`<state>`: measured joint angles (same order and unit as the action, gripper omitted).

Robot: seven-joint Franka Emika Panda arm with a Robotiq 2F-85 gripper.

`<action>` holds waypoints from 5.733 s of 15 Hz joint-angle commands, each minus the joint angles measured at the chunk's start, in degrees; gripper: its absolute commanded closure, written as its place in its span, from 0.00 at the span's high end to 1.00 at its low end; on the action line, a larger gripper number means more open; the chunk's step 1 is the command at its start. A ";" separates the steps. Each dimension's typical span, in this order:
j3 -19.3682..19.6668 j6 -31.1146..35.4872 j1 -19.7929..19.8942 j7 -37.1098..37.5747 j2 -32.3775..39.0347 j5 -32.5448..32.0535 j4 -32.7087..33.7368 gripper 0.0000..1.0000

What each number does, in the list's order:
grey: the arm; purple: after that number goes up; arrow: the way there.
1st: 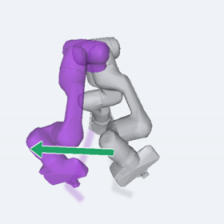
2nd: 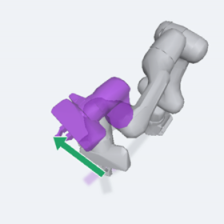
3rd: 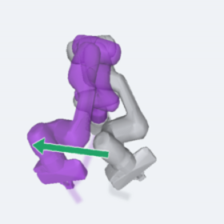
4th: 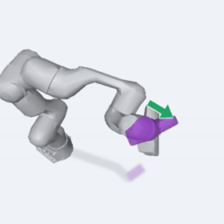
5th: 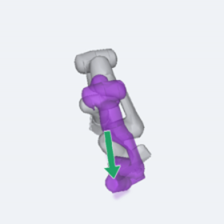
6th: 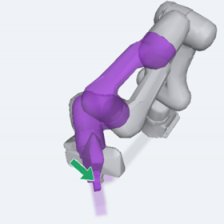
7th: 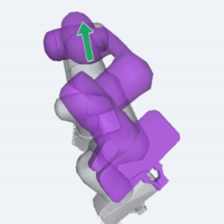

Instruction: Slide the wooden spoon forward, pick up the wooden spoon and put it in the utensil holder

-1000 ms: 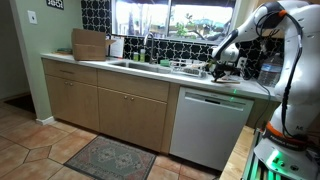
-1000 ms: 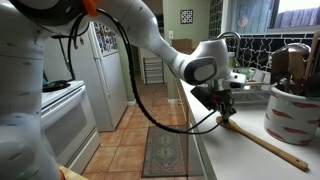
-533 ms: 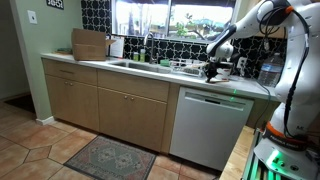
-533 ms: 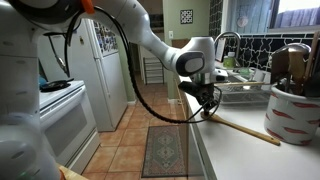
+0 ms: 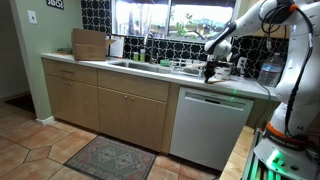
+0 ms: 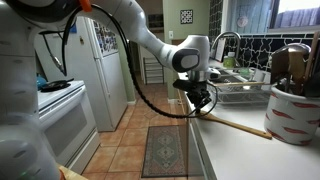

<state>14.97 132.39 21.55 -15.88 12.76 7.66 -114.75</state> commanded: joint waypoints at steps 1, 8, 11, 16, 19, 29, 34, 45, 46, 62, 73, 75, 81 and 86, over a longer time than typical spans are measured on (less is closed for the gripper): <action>-0.13 -1.88 -0.35 -1.96 -1.59 -1.14 -1.56 0.00; -0.46 -3.44 -0.98 -3.52 -1.85 -1.34 -1.57 0.00; -0.70 -3.32 -1.62 -3.79 -2.21 -1.98 -1.88 0.00; -1.29 -3.35 -2.69 -3.79 -2.96 -3.57 -2.68 0.00; -1.53 -3.45 -3.35 -3.69 -3.45 -4.76 -3.10 0.00; -1.23 -3.75 -5.44 -1.58 -7.22 -12.59 -5.10 0.26; -2.02 -8.40 -8.68 9.57 -12.05 -29.83 -6.71 0.56; -8.47 -16.05 -14.72 28.91 -12.57 -51.55 -5.56 1.00; -8.37 -16.05 -14.66 28.86 -12.56 -51.55 -5.48 1.00; -9.03 -27.97 -18.03 45.74 1.08 -60.69 0.99 1.00; -8.02 -34.14 -18.68 50.51 10.06 -63.12 6.49 1.00; -7.79 -33.27 -18.54 50.68 10.93 -63.67 7.16 1.00; -7.48 -33.45 -18.66 51.71 13.65 -64.73 9.24 0.81; -7.17 -33.83 -18.76 52.48 15.51 -65.75 10.38 0.38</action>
<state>7.39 99.60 3.16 35.29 26.47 -56.74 -105.64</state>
